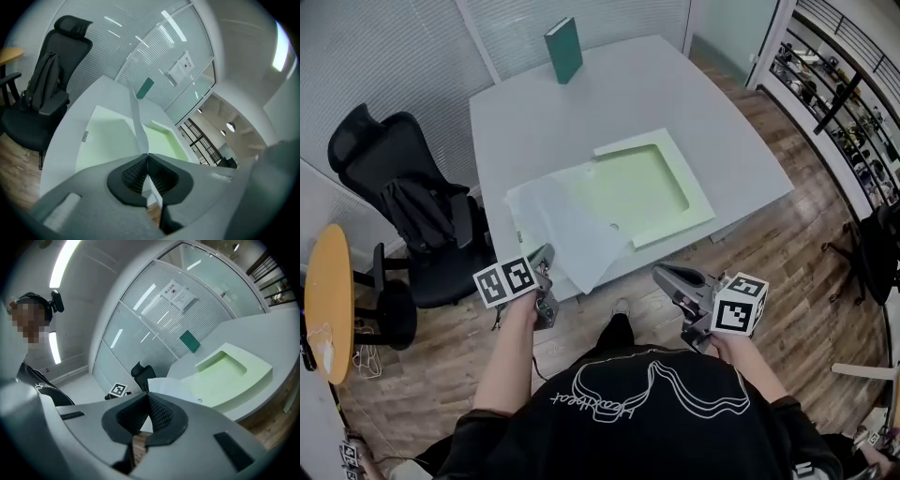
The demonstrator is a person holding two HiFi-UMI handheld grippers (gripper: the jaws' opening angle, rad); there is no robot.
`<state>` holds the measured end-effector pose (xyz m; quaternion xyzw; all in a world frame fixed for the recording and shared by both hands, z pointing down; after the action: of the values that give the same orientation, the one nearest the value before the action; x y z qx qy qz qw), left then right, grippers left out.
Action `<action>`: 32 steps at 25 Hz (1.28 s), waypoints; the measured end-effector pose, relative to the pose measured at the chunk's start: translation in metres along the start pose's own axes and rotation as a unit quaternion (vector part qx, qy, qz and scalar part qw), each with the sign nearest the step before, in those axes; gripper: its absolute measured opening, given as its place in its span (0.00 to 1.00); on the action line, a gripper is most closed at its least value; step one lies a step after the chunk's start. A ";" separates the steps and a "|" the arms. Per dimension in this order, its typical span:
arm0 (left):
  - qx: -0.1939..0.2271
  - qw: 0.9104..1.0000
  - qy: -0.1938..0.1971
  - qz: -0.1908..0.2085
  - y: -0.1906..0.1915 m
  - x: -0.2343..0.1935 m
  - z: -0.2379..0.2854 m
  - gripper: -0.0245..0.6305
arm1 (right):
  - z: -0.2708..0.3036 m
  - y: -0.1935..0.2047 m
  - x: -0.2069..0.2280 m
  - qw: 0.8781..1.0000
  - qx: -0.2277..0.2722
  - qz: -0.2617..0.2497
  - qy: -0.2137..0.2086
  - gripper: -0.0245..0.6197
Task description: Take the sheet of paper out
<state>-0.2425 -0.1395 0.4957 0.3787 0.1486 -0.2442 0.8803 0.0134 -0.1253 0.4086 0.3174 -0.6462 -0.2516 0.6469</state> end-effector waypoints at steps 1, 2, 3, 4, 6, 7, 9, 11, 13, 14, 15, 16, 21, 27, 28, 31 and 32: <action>0.008 1.000 -0.001 0.008 0.001 0.002 -0.007 0.06 | -0.002 0.001 -0.005 1.000 0.001 -0.002 -0.002 0.05; 0.016 1.000 -0.002 0.015 0.002 0.005 -0.015 0.06 | -0.003 0.003 -0.010 1.000 0.002 -0.004 -0.004 0.05; 0.025 0.999 -0.003 0.023 0.002 0.008 -0.023 0.06 | -0.005 0.004 -0.015 1.000 0.003 -0.006 -0.007 0.05; 0.034 0.999 -0.003 0.031 0.003 0.011 -0.030 0.06 | -0.007 0.006 -0.019 1.000 0.003 -0.009 -0.008 0.05; 0.051 0.998 -0.002 0.046 0.004 0.018 -0.045 0.06 | -0.010 0.011 -0.027 1.000 0.001 -0.015 -0.010 0.05; 0.059 0.997 -0.001 0.055 0.005 0.022 -0.053 0.06 | -0.012 0.014 -0.031 1.000 0.000 -0.018 -0.011 0.05; 0.073 0.995 0.002 0.070 0.008 0.030 -0.068 0.06 | -0.016 0.018 -0.039 1.000 -0.002 -0.024 -0.013 0.05; 0.084 0.993 0.010 0.085 0.012 0.040 -0.084 0.06 | -0.019 0.021 -0.047 0.999 -0.002 -0.032 -0.018 0.05; 0.090 0.991 0.026 0.100 0.017 0.052 -0.098 0.06 | -0.022 0.021 -0.055 0.999 -0.002 -0.040 -0.021 0.05; 0.092 0.989 0.035 0.107 0.021 0.058 -0.105 0.06 | -0.024 0.022 -0.058 0.999 -0.002 -0.045 -0.021 0.05; 0.095 0.988 0.044 0.112 0.025 0.064 -0.112 0.06 | -0.026 0.022 -0.061 0.999 -0.003 -0.050 -0.021 0.05; 0.098 0.987 0.051 0.117 0.028 0.070 -0.119 0.06 | -0.028 0.022 -0.064 0.998 -0.003 -0.056 -0.020 0.05; 0.107 0.982 0.085 0.133 0.049 0.097 -0.148 0.06 | -0.039 0.024 -0.072 0.998 0.000 -0.067 -0.017 0.05; 0.106 0.979 0.107 0.135 0.076 0.109 -0.169 0.06 | -0.038 0.034 -0.076 0.997 -0.005 -0.068 -0.022 0.05; 0.104 0.979 0.109 0.137 0.081 0.111 -0.169 0.06 | -0.039 0.036 -0.077 0.997 -0.006 -0.068 -0.024 0.05; 0.094 0.979 0.118 0.140 0.095 0.115 -0.169 0.06 | -0.040 0.042 -0.081 0.997 -0.012 -0.069 -0.027 0.05; 0.092 0.979 0.122 0.138 0.099 0.117 -0.170 0.06 | -0.040 0.044 -0.083 0.997 -0.013 -0.070 -0.029 0.05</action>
<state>-0.1042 0.0079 0.3892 0.5018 0.1781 -0.0849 0.8422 0.0464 -0.0312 0.3865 0.3460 -0.6377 -0.3139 0.6125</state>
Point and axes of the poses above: the fingertips, and each gripper's own axes: z forward along the fingers, x to its right, y out of its underside, the point moved 2 cm from there along -z, backward along the fingers, and after that the axes turned 13 degrees about -y, right-handed, at the moved point
